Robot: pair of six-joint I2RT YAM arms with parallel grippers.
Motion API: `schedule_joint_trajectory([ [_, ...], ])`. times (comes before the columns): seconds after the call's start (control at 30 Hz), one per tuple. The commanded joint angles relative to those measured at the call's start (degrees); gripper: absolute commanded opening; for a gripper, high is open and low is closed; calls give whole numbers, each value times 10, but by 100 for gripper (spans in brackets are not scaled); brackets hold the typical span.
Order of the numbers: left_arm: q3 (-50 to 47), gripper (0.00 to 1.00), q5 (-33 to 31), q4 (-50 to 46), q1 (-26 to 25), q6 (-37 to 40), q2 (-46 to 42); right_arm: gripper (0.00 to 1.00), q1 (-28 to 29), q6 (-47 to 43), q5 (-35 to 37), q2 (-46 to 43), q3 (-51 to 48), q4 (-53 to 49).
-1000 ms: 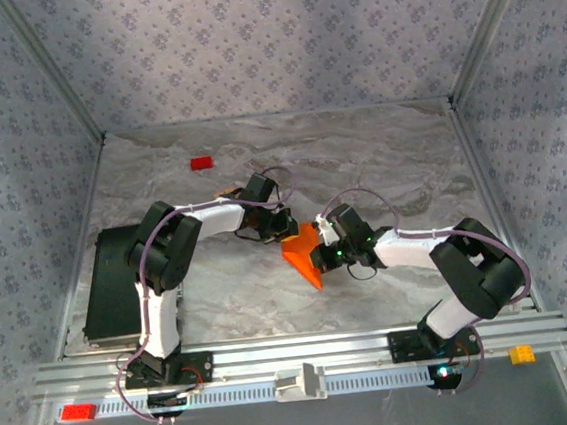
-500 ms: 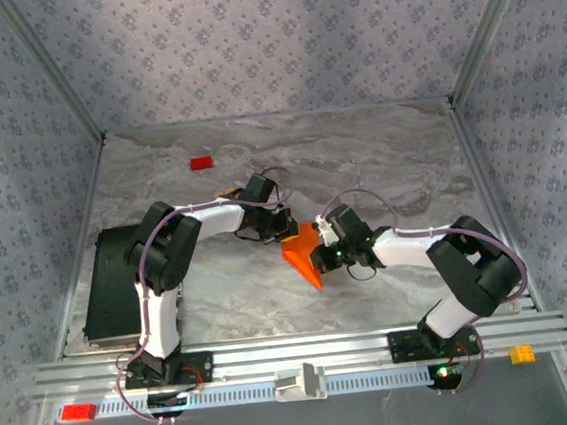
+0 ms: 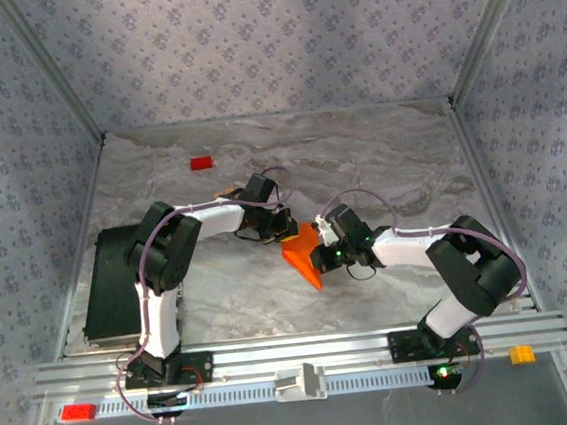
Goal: Fold a paper plane with a square sheet of paper (pick it up from the middle)
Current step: Third fold the triangle at the center of the table.
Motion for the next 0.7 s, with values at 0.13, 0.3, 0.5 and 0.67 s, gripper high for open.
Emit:
schedule_joint_trajectory([
  [0.13,-16,10,-30,-37,-3,-4,-4,2,0,4,23,4,8,-26],
  [0.3,-12,10,-32,-32,-4,-7,-15,2,0,3,23,7,6,-26],
  [0.5,0,13,-42,-23,-2,-9,-32,2,-2,0,20,10,7,-25],
  [0.67,22,17,-51,-31,2,-6,-52,2,-2,-2,17,12,9,-25],
])
